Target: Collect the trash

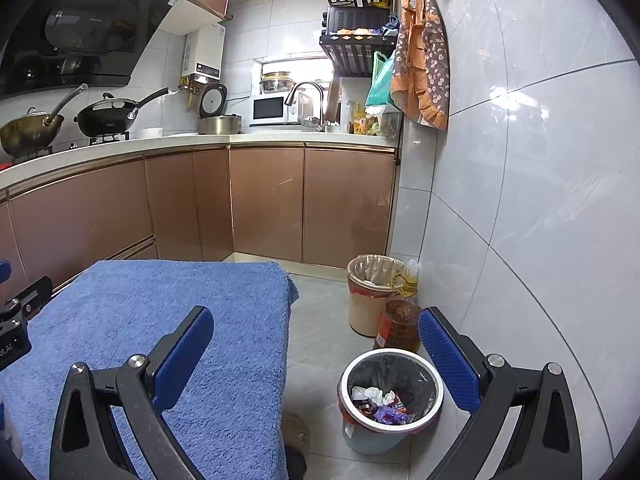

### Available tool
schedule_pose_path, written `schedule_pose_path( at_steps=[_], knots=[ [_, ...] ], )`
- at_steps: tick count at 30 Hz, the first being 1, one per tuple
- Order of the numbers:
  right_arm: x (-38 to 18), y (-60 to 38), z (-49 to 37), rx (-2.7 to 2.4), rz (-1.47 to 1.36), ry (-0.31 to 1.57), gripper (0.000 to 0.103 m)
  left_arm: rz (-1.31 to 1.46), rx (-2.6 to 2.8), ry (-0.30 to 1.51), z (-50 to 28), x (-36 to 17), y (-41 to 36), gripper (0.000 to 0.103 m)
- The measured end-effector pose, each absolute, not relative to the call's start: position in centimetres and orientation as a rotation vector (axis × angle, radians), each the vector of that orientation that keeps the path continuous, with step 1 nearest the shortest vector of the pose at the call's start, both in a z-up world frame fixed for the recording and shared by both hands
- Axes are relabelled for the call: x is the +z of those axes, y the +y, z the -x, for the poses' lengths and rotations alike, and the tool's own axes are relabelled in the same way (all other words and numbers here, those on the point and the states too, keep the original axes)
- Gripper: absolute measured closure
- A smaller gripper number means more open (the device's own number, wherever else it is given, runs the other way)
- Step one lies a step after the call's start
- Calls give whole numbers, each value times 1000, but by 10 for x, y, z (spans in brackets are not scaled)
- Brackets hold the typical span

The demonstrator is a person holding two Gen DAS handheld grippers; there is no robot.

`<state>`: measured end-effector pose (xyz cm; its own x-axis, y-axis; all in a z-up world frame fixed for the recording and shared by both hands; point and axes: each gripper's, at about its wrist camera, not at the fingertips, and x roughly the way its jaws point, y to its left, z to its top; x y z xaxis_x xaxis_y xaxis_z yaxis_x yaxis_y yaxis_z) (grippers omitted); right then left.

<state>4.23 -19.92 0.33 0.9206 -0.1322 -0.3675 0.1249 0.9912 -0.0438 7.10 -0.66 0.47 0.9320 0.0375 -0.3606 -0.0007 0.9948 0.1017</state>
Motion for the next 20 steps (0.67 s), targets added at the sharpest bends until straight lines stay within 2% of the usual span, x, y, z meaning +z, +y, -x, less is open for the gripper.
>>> schedule_pose_path(
  at_steps=[20],
  knots=[
    [9,-192,-39,-156,63,344,0,-75,25,351,-67,9,1,17]
  ],
)
